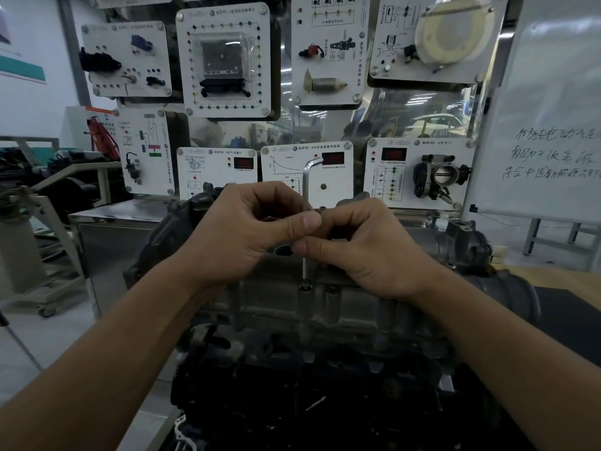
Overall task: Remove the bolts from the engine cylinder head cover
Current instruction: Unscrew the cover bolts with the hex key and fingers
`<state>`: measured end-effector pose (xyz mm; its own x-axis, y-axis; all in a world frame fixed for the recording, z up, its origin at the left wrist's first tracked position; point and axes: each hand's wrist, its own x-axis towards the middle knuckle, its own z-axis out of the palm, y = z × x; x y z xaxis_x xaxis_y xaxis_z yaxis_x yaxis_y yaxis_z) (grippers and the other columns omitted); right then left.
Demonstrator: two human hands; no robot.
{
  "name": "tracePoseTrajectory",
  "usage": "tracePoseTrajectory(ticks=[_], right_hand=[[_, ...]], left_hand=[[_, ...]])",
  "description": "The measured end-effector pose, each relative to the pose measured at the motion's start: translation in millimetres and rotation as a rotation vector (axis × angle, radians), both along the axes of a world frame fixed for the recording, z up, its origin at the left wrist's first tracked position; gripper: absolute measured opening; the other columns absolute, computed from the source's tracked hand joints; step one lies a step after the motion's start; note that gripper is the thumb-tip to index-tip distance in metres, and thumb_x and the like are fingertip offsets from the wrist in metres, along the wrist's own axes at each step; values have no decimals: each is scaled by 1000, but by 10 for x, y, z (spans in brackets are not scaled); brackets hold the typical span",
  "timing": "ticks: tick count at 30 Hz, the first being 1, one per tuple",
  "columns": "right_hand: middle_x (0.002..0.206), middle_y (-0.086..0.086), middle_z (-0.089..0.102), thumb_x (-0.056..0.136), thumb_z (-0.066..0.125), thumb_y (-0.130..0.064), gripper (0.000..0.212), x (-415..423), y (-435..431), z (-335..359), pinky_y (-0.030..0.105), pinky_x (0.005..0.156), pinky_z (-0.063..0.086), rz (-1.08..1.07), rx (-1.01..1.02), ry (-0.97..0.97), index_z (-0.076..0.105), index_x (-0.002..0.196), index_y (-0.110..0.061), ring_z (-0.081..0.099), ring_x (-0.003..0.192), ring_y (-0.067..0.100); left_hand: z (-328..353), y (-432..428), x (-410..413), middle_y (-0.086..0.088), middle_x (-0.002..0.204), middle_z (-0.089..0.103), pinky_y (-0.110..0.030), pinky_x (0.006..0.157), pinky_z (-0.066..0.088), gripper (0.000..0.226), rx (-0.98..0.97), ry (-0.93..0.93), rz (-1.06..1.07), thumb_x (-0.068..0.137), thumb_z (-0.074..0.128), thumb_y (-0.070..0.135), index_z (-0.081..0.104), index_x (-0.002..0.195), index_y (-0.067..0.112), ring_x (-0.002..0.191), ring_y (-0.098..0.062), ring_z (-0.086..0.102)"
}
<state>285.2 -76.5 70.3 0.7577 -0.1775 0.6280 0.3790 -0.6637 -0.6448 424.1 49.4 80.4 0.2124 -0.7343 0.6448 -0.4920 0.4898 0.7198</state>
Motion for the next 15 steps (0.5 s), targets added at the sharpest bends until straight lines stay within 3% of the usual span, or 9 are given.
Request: tracePoseTrajectory(ticks=[4, 8, 10, 12, 15], right_hand=[[67, -8, 69, 87, 73, -13, 9, -2, 2, 3, 27, 67, 50, -30, -50, 27, 76, 79, -13, 61, 66, 6], [59, -14, 62, 94, 66, -12, 14, 5, -8, -15, 17, 60, 41, -23, -46, 76, 76, 91, -4, 51, 55, -2], [64, 4, 66, 95, 63, -13, 19, 5, 1, -16, 25, 63, 43, -3, -18, 86, 75, 100, 0, 52, 60, 7], [79, 25, 69, 95, 64, -15, 21, 3, 8, -11, 40, 69, 51, 12, -31, 71, 75, 103, 0, 60, 67, 28], [85, 23, 72, 89, 72, -19, 17, -1, 16, -3, 51, 79, 56, -8, -58, 6, 76, 91, -2, 68, 81, 39]], left_hand=[[-18, 21, 17, 3, 98, 77, -19, 82, 54, 18, 31, -25, -64, 87, 62, 26, 76, 99, 24, 100, -12, 71], [1, 58, 16, 8, 105, 76, -14, 87, 50, 21, 44, -88, -77, 91, 56, 22, 73, 104, 22, 106, -7, 68], [8, 54, 3, 7, 103, 76, -14, 86, 51, 19, 30, -93, -53, 90, 58, 21, 74, 99, 22, 104, -6, 68], [7, 35, -19, 2, 98, 77, -16, 82, 53, 16, 6, -66, -21, 86, 62, 19, 75, 94, 19, 97, -9, 71], [0, 7, -36, -6, 91, 77, -20, 75, 56, 17, -8, -17, 18, 80, 69, 20, 76, 92, 11, 88, -16, 74]])
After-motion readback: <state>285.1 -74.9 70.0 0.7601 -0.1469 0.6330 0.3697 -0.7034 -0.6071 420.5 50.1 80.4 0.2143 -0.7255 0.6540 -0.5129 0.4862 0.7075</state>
